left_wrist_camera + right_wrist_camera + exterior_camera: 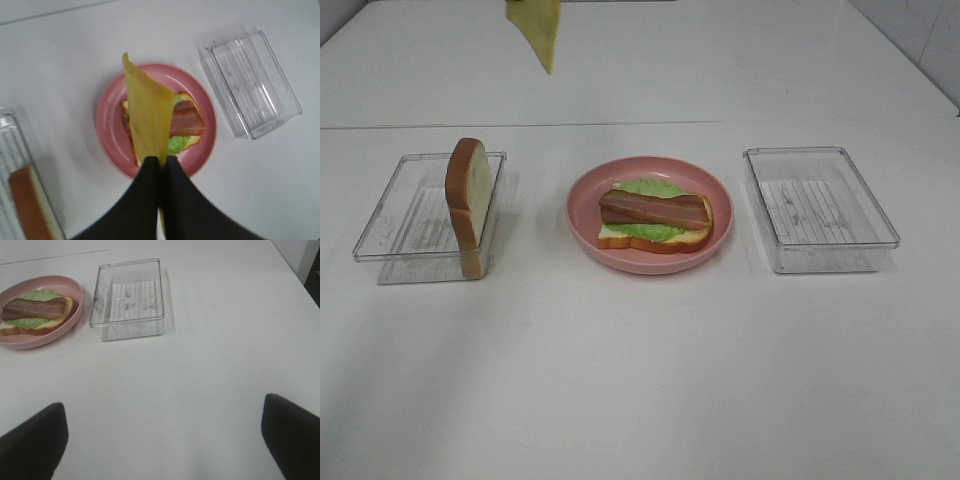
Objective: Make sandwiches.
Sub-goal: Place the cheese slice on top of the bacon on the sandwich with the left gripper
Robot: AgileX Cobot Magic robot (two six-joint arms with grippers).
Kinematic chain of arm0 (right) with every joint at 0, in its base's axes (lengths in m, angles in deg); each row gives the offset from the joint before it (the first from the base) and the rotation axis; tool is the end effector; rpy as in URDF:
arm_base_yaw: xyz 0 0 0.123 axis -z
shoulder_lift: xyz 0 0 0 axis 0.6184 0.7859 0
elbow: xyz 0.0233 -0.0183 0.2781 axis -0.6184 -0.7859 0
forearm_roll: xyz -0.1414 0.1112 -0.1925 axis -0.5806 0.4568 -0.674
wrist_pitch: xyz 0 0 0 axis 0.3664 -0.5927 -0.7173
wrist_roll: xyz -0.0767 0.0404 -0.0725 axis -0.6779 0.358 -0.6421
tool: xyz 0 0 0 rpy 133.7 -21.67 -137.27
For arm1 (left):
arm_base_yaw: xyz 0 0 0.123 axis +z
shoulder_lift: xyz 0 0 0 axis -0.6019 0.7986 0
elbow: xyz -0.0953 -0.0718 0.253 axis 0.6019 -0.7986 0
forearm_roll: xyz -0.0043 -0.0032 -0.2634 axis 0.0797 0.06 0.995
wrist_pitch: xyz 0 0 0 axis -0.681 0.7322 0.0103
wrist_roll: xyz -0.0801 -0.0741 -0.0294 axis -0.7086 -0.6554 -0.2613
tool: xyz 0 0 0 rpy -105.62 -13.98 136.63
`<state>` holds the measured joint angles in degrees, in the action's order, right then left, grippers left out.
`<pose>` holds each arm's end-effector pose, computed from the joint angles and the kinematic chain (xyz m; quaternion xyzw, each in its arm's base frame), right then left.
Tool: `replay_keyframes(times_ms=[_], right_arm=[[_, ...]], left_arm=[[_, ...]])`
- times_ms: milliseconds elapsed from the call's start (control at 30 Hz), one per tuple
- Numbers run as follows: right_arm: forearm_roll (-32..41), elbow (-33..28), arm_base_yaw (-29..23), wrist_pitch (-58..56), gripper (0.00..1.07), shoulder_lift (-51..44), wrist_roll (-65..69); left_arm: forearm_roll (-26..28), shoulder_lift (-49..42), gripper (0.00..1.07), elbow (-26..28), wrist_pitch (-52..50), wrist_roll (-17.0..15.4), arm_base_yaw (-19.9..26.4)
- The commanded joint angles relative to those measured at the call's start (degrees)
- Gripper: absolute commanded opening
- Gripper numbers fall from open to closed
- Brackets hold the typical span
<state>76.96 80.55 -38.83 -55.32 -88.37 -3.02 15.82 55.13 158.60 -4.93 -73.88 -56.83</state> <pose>0.0319 0.0018 0.2546 0.0339 0.8747 0.0311 0.4824 0.4181 -0.1908 0.3346 0.1509 0.9286 -0.2276 0.2513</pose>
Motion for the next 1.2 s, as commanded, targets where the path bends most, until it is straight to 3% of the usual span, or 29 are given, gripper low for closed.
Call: replay_keyframes(times_ms=[33, 200, 433, 800, 1033, 1200], right_arm=[[0.2, -0.1, 0.3, 0.5, 0.98, -1.8, -0.2], [0.2, -0.1, 0.3, 0.5, 0.98, -1.8, -0.2], [0.2, -0.1, 0.3, 0.5, 0.98, -1.8, -0.2], [0.2, -0.1, 0.3, 0.5, 0.98, -1.8, -0.2], [0.2, -0.1, 0.3, 0.5, 0.98, -1.8, -0.2], [0.2, -0.1, 0.3, 0.5, 0.98, -1.8, -0.2]], left_arm=[[2.6, 2.3, 0.00, 0.2, -1.4, 2.1, -1.9], [5.5, 6.0, 0.00, 0.2, -1.9, 4.1, -3.8], [14.4, 15.1, 0.00, 2.1, -1.5, 8.5, -5.7], [21.3, 25.3, 0.00, 8.3, -2.5, 9.7, -6.8], [21.5, 28.9, 0.00, 10.3, -1.6, 9.7, -6.8], [16.3, 29.3, 0.00, 10.3, -1.4, 9.1, -6.8]])
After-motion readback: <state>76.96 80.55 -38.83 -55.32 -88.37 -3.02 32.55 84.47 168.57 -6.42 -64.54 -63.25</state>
